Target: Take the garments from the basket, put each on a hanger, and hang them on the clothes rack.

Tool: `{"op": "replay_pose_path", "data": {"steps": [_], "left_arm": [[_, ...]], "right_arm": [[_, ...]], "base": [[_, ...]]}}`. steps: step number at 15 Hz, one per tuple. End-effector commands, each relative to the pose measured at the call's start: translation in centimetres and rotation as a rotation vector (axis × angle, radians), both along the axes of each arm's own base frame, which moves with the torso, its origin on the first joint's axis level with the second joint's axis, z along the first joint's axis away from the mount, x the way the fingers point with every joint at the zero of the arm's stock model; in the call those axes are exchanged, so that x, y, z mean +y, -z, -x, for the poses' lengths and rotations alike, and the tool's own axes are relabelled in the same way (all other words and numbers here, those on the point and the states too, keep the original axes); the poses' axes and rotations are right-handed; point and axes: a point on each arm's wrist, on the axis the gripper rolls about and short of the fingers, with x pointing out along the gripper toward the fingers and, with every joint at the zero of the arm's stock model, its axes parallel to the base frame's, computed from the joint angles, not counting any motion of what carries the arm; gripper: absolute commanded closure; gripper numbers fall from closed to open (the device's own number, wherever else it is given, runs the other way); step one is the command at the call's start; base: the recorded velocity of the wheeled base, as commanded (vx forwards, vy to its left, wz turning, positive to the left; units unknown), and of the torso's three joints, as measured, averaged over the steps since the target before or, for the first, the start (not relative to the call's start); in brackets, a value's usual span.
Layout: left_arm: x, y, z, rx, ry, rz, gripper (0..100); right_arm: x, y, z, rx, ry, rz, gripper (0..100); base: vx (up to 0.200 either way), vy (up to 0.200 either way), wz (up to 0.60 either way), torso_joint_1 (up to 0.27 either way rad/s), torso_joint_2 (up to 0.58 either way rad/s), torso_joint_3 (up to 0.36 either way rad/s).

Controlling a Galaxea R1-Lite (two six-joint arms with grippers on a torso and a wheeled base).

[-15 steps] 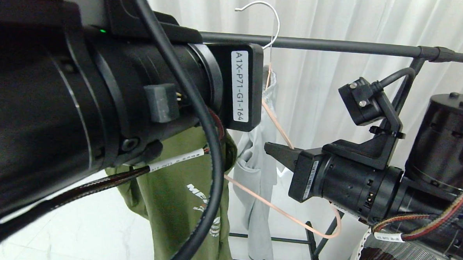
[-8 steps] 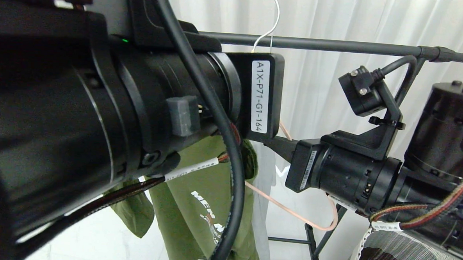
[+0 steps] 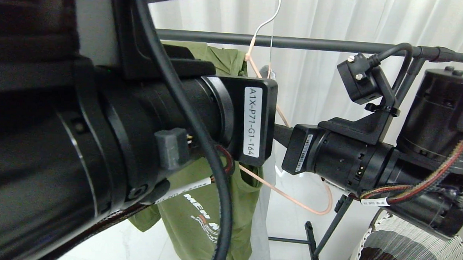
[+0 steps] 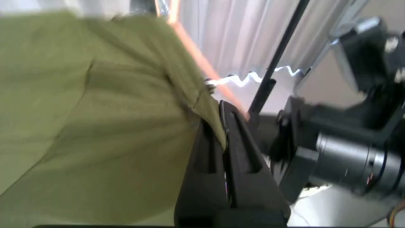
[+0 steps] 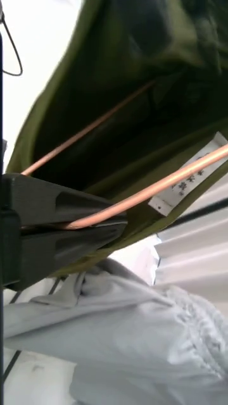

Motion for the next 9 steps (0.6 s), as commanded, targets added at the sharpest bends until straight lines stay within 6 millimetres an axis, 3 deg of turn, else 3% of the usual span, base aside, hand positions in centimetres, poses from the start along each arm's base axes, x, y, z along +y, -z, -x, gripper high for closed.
{"op": "replay_pose_path", "data": {"steps": [1, 8, 9], "left_arm": [[0.7, 0.1, 0.3, 0.002, -0.004, -0.002, 100], [0.8, 0.5, 0.3, 0.004, -0.005, -0.014, 100], [0.8, 0.5, 0.3, 0.004, -0.005, -0.014, 0]], "right_arm": [[-0.6, -0.3, -0.5, -0.017, 0.026, -0.003, 100], [-1.4, -1.2, -0.6, -0.095, 0.045, 0.010, 100], [-1.5, -1.3, -0.5, -0.107, 0.046, 0.011, 100]], "base": [[0.000, 0.000, 0.00, 0.000, 0.00, 0.000], [0.000, 0.000, 0.00, 0.000, 0.00, 0.000], [0.000, 0.000, 0.00, 0.000, 0.00, 0.000]]}}
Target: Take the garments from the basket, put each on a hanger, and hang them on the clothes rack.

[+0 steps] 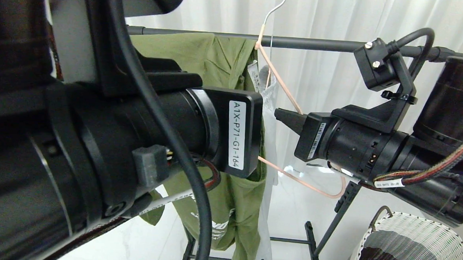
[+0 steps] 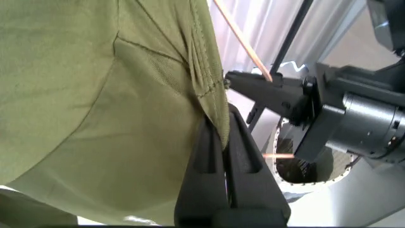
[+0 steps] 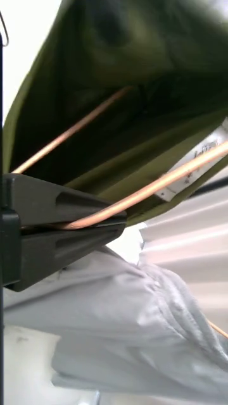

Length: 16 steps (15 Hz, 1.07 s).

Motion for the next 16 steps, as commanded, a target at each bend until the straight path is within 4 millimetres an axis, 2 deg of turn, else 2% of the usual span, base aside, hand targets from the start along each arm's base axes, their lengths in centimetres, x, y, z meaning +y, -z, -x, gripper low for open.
{"op": "replay_pose_path", "data": {"steps": [1, 3, 7, 10, 12, 14, 16], "left_arm": [[0.0, 0.0, 0.0, -0.001, 0.000, 0.002, 0], [0.2, -0.2, 0.1, -0.004, 0.000, 0.003, 0], [1.4, 0.9, 0.6, 0.008, -0.003, -0.026, 0], [4.0, 1.1, 1.6, -0.035, 0.012, -0.082, 0], [5.9, 0.4, 2.0, -0.107, 0.020, -0.149, 0], [7.4, -0.4, 1.5, -0.176, 0.013, -0.227, 0], [8.5, -0.8, 1.3, -0.245, 0.076, -0.306, 0]], "right_arm": [[-0.4, -0.4, 0.3, -0.016, 0.000, -0.005, 100], [-0.6, -0.6, 0.3, -0.034, 0.002, 0.000, 100], [-1.5, -0.9, -0.1, -0.100, 0.039, 0.047, 100], [-2.9, -0.7, -0.7, -0.152, 0.086, 0.112, 100], [-3.6, -0.8, -0.7, -0.167, 0.101, 0.123, 100], [-4.7, -0.2, -0.1, -0.192, 0.111, 0.171, 100], [-6.0, 0.6, 1.0, -0.207, 0.110, 0.211, 100]], "base": [[0.000, 0.000, 0.00, 0.000, 0.00, 0.000], [0.000, 0.000, 0.00, 0.000, 0.00, 0.000], [0.000, 0.000, 0.00, 0.000, 0.00, 0.000], [0.000, 0.000, 0.00, 0.000, 0.00, 0.000], [0.000, 0.000, 0.00, 0.000, 0.00, 0.000], [0.000, 0.000, 0.00, 0.000, 0.00, 0.000], [0.000, 0.000, 0.00, 0.000, 0.00, 0.000]]}}
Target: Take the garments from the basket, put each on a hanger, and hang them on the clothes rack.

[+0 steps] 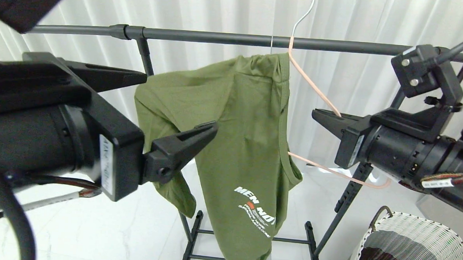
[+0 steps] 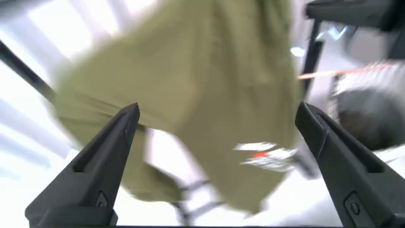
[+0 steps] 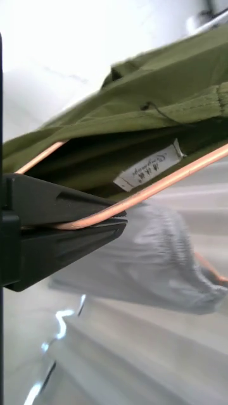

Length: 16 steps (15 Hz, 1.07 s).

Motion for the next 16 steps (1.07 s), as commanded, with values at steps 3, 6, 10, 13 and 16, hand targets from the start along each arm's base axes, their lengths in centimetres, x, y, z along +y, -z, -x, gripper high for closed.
{"op": "replay_pose_path", "data": {"steps": [3, 6, 10, 13, 16], "left_arm": [[0.7, -0.2, -0.7, -0.032, 0.038, -0.047, 0], [-0.8, 0.7, -1.7, -0.009, 0.077, -0.104, 0], [-1.7, 1.9, -3.0, -0.014, 0.136, -0.207, 0], [-1.8, 2.1, -4.1, -0.019, 0.097, -0.187, 0], [-1.7, 2.6, -4.5, -0.013, 0.091, -0.182, 0]], "right_arm": [[-2.7, 0.8, 2.2, -0.059, 0.002, 0.074, 100], [-3.1, 1.0, 2.8, -0.091, -0.004, 0.107, 100], [-3.3, 1.4, 3.5, -0.120, -0.022, 0.148, 100], [-3.0, 1.3, 4.2, -0.130, -0.058, 0.146, 100], [-2.8, 1.3, 4.5, -0.135, -0.068, 0.147, 100]], "base": [[0.000, 0.000, 0.00, 0.000, 0.00, 0.000], [0.000, 0.000, 0.00, 0.000, 0.00, 0.000], [0.000, 0.000, 0.00, 0.000, 0.00, 0.000], [0.000, 0.000, 0.00, 0.000, 0.00, 0.000], [0.000, 0.000, 0.00, 0.000, 0.00, 0.000]]}}
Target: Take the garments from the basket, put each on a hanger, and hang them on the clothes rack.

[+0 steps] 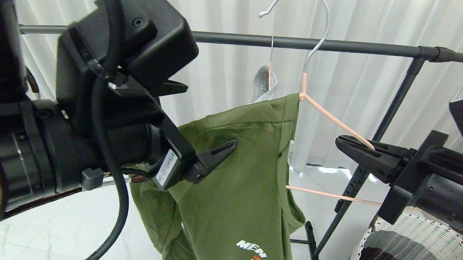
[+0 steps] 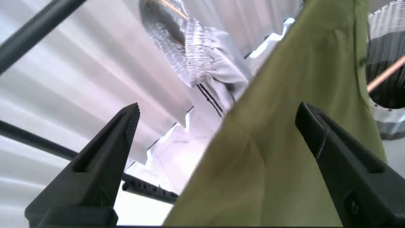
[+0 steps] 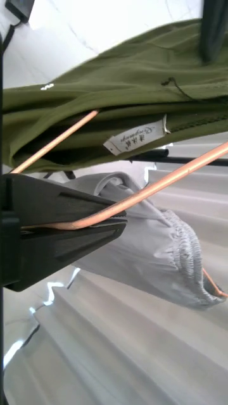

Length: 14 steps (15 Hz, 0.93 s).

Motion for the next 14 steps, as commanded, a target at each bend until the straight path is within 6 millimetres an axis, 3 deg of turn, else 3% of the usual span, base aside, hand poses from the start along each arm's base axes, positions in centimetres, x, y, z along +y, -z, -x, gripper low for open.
{"op": "replay_pose_path", "data": {"steps": [1, 10, 11, 14], "left_arm": [[0.01, 0.51, -0.12, 0.014, 0.006, -0.011, 0], [-0.16, 1.02, -0.68, 0.023, 0.004, -0.036, 0], [-0.14, 1.02, -0.70, 0.023, 0.003, -0.036, 100], [-0.09, 1.20, -0.75, 0.027, 0.000, -0.041, 100]], "right_arm": [[-0.02, -0.07, 0.14, -0.008, -0.004, 0.001, 100], [0.05, -0.27, 1.00, -0.045, -0.041, 0.020, 100], [0.07, -0.27, 1.02, -0.045, -0.043, 0.020, 100], [0.09, -0.40, 1.04, -0.049, -0.044, 0.017, 100]], "base": [[0.000, 0.000, 0.00, 0.000, 0.00, 0.000], [0.000, 0.000, 0.00, 0.000, 0.00, 0.000], [0.000, 0.000, 0.00, 0.000, 0.00, 0.000], [0.000, 0.000, 0.00, 0.000, 0.00, 0.000]]}}
